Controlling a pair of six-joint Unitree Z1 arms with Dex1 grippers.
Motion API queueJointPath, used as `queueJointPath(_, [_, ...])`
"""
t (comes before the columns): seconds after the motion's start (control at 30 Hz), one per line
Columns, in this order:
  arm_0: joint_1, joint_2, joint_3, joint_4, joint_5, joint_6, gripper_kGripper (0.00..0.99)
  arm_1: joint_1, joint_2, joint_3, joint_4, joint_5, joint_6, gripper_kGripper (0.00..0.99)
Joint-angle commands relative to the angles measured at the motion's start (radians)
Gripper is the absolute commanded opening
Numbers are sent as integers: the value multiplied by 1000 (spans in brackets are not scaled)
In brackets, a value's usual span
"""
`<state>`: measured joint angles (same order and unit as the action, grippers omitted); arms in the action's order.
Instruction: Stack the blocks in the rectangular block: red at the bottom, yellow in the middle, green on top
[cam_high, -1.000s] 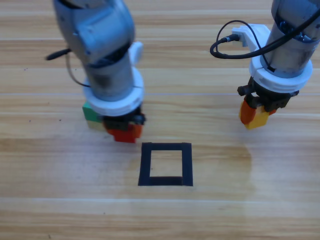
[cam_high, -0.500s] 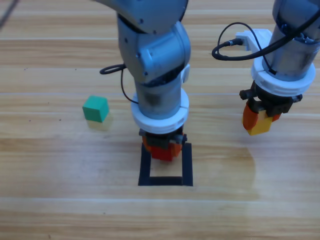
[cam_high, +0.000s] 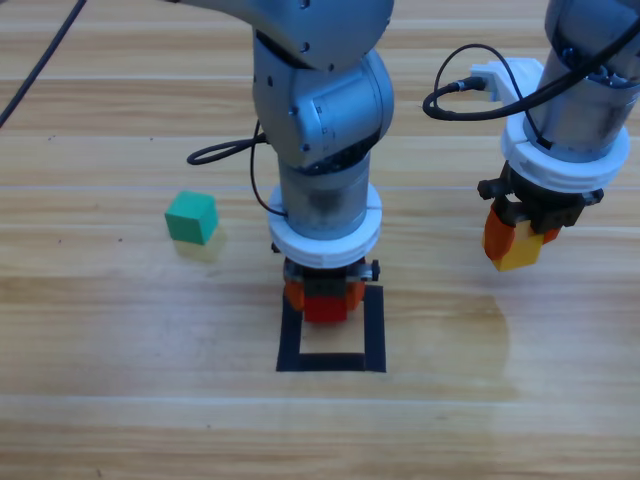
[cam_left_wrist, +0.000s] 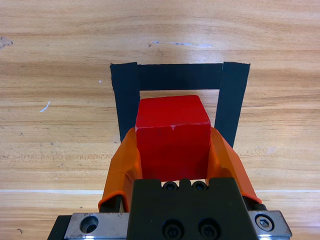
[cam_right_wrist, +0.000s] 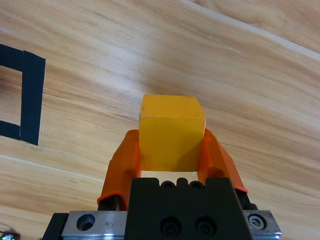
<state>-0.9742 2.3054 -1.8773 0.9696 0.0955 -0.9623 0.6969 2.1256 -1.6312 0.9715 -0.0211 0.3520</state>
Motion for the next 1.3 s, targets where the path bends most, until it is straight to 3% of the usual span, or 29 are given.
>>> queueJointPath(0.03, [-31, 29, 6, 14, 9, -18, 81, 21, -68, 1, 21, 7, 12, 0])
queueJointPath(1.2, [-49, 85, -14, 1, 6, -21, 81, 21, -75, -6, 29, 12, -1, 0])
queueJointPath(1.3, [-49, 85, -14, 1, 6, -23, 83, 21, -73, -6, 30, 10, -1, 34])
